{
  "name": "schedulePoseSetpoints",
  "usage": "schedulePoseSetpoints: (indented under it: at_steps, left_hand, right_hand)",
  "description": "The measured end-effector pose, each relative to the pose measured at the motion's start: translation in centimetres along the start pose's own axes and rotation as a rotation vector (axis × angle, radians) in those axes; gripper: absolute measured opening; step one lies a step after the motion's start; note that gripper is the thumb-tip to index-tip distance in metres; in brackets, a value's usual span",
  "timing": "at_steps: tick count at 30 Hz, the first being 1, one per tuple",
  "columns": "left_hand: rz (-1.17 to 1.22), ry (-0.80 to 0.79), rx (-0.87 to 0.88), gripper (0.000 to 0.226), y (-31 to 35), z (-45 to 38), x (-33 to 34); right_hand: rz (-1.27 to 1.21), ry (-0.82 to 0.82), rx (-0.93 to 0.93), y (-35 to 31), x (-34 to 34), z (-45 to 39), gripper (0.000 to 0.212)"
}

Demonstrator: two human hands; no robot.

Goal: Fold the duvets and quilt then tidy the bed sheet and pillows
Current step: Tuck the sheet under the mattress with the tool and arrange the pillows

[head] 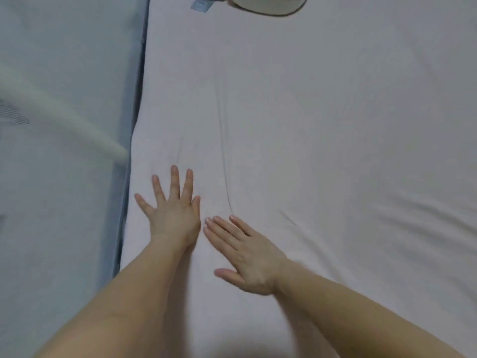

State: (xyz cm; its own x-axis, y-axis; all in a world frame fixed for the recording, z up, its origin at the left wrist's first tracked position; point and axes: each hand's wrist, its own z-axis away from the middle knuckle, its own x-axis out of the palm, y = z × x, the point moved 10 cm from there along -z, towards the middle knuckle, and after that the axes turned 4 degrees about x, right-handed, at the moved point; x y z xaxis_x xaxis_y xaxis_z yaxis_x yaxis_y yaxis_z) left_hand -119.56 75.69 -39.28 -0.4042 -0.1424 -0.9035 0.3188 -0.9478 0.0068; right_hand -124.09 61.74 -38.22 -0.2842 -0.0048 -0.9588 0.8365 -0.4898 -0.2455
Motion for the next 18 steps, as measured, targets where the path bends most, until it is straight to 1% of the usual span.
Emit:
schedulePoseSetpoints:
  at_steps: [1, 2, 4, 5, 6, 7, 8, 9, 10, 11, 12, 13, 14, 15, 17, 18]
  left_hand:
    - [-0.006, -0.010, -0.025, 0.059, -0.3, 0.8, -0.6]
    - [-0.002, 0.038, 0.006, 0.060, 0.6, 0.8, -1.8]
    - [0.029, 0.201, 0.201, 0.062, 4.6, 1.1, -4.6]
    - [0.032, 0.241, 0.320, 0.062, 6.7, 1.5, -5.1]
    - [0.021, 0.240, 0.414, 0.062, 8.3, 2.3, -4.4]
    - [0.016, 0.191, 0.460, 0.063, 8.9, 3.4, -2.7]
    - [0.009, 0.107, 0.445, 0.064, 8.4, 4.9, -0.2]
    - [-0.006, 0.021, 0.402, 0.065, 7.2, 6.7, 2.3]
    - [-0.032, -0.053, 0.361, 0.066, 5.8, 8.5, 4.2]
    - [-0.065, -0.111, 0.334, 0.065, 4.9, 10.1, 5.3]
    - [-0.096, -0.143, 0.330, 0.064, 4.8, 10.8, 5.3]
    - [-0.128, -0.165, 0.333, 0.064, 5.3, 11.2, 4.6]
    - [-0.143, -0.163, 0.339, 0.065, 6.3, 11.4, 3.4]
    - [-0.142, -0.133, 0.362, 0.065, 7.6, 10.8, 2.0]
    - [-0.112, -0.065, 0.459, 0.067, 11.9, 11.2, 0.0]
    - [-0.098, -0.047, 0.530, 0.068, 14.5, 11.7, -0.4]
  right_hand:
    - [0.059, 0.017, -0.038, 0.2, -0.6, 0.4, 0.067]
    - [0.094, 0.063, 0.089, 2.8, -1.4, 0.5, 0.064]
    - [0.060, 0.222, 0.676, 10.5, -3.3, 2.7, 0.065]
    - [0.005, 0.231, 0.857, 11.5, -2.9, 4.5, 0.069]
    - [-0.003, 0.231, 0.842, 9.8, -1.8, 5.4, 0.071]
    - [-0.022, 0.217, 0.707, 6.1, -0.4, 6.0, 0.072]
    - [-0.032, 0.165, 0.495, 1.0, 1.3, 6.6, 0.073]
    - [-0.027, 0.088, 0.279, -4.5, 2.9, 8.0, 0.075]
    - [-0.025, -0.002, 0.096, -8.6, 4.2, 9.6, 0.076]
    - [-0.005, -0.076, -0.033, -10.8, 4.8, 11.5, 0.076]
    - [-0.008, -0.108, -0.119, -10.9, 4.3, 12.5, 0.075]
    - [-0.002, -0.101, -0.135, -9.5, 3.1, 13.0, 0.072]
    - [0.014, -0.067, -0.077, -7.4, 1.8, 13.3, 0.069]
    - [0.035, -0.003, 0.067, -4.0, 0.2, 13.0, 0.067]
    - [0.006, 0.128, 0.539, 4.1, -3.2, 15.5, 0.068]
    - [-0.036, 0.137, 0.760, 7.9, -3.9, 17.8, 0.068]
